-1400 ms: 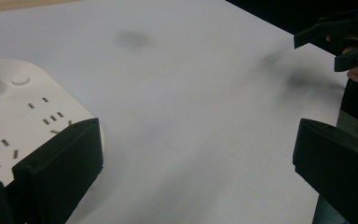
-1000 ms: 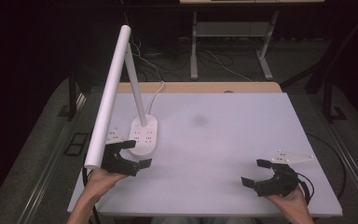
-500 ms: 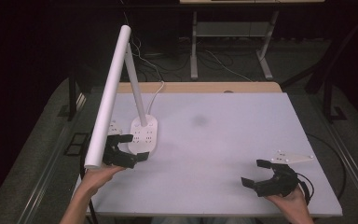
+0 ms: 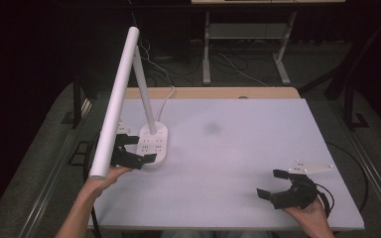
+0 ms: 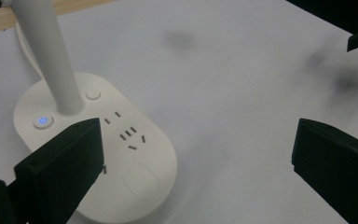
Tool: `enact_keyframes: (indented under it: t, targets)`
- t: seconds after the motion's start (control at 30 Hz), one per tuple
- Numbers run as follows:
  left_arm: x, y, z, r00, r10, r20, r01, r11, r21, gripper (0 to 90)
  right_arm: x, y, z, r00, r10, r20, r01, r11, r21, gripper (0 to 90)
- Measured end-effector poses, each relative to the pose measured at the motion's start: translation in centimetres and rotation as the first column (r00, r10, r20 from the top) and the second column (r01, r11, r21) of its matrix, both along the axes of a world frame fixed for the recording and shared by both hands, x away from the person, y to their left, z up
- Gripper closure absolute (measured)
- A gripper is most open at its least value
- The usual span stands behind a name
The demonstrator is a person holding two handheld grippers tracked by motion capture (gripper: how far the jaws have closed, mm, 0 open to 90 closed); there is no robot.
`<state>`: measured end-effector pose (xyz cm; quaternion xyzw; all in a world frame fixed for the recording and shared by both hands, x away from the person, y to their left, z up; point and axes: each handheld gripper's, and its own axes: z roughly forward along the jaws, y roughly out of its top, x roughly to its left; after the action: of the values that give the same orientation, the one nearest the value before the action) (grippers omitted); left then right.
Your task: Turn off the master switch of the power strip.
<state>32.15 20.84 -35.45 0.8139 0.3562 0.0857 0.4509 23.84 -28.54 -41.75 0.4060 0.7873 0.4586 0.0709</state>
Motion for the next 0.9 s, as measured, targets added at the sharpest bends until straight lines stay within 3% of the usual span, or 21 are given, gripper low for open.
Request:
enact_keyframes:
  t: [0.47, 0.9]
  targets:
    - [2.6, 1.5, 0.4, 0.9989, 0.043, -0.02, -0.042, 0.9979, 0.05, 2.2, 0.0, 0.0, -0.1, 1.0, -0.004, -0.001, 0.004, 1.0, -0.002, 0.1]
    - [4.5, 2.3, 0.3, 0.9958, 0.083, -0.039, -0.081, 0.9956, 0.048, 3.3, 0.0, -0.1, -0.1, 1.0, -0.002, 0.0, 0.002, 1.0, -0.001, 0.1]
